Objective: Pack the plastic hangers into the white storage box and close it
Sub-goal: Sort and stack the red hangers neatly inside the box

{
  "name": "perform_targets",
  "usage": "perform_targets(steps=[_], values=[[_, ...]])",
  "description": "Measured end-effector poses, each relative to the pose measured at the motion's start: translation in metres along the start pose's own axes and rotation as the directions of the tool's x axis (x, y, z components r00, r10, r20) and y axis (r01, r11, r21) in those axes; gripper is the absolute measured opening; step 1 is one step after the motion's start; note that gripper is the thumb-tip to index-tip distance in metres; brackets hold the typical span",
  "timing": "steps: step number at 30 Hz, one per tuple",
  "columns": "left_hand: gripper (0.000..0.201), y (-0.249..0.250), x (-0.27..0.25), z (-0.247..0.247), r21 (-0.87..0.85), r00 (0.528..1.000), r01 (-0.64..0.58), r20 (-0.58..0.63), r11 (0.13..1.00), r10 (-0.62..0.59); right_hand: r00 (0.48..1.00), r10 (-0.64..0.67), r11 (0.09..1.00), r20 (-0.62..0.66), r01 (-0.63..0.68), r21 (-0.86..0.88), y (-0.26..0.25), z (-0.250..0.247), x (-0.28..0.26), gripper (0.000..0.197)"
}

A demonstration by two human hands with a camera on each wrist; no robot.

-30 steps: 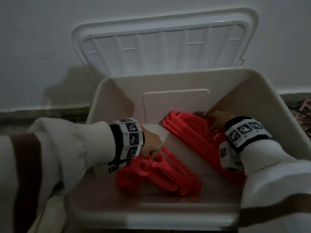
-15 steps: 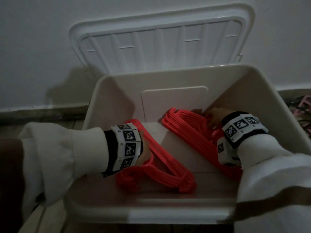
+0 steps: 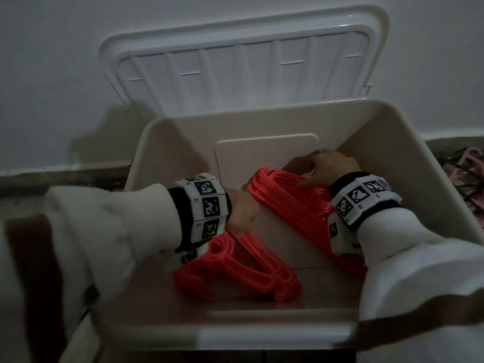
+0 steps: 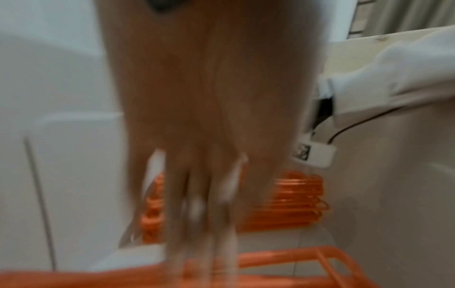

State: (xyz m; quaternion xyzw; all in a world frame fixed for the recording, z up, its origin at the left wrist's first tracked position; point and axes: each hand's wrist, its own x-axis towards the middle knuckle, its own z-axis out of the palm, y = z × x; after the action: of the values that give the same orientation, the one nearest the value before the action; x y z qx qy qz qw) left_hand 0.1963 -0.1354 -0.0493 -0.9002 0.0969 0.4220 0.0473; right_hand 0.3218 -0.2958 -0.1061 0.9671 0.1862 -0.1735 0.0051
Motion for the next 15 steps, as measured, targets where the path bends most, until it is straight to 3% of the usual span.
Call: perform_targets(steps=[3, 6, 9, 11, 15], values=[[0.036, 0.006, 0.025, 0.011, 0.158, 0.989, -0.072, -0.114, 0.985, 0.091, 0.991, -0.026, 0.999, 0.133, 0.031, -0.031, -0.016, 0.013, -0.004, 0.101], [0.043, 0.013, 0.037, 0.026, 0.142, 0.985, -0.175, 0.027, 0.974, 0.173, 0.978, -0.035, 0.992, 0.206, 0.058, -0.108, -0.028, 0.034, -0.010, 0.119], [0.041, 0.010, 0.039, 0.043, 0.262, 0.968, -0.249, 0.101, 0.932, 0.230, 0.988, -0.011, 0.964, 0.151, 0.050, -0.260, -0.039, 0.050, -0.013, 0.129], [0.040, 0.009, 0.036, 0.046, 0.164, 0.969, -0.235, 0.115, 0.958, 0.218, 0.996, 0.012, 0.958, 0.092, 0.015, -0.288, -0.047, 0.059, -0.014, 0.123], [0.045, 0.005, 0.039, 0.048, 0.008, 0.968, -0.194, 0.165, 0.981, 0.190, 0.997, 0.076, 0.970, -0.020, -0.079, -0.228, -0.053, 0.069, -0.007, 0.087]])
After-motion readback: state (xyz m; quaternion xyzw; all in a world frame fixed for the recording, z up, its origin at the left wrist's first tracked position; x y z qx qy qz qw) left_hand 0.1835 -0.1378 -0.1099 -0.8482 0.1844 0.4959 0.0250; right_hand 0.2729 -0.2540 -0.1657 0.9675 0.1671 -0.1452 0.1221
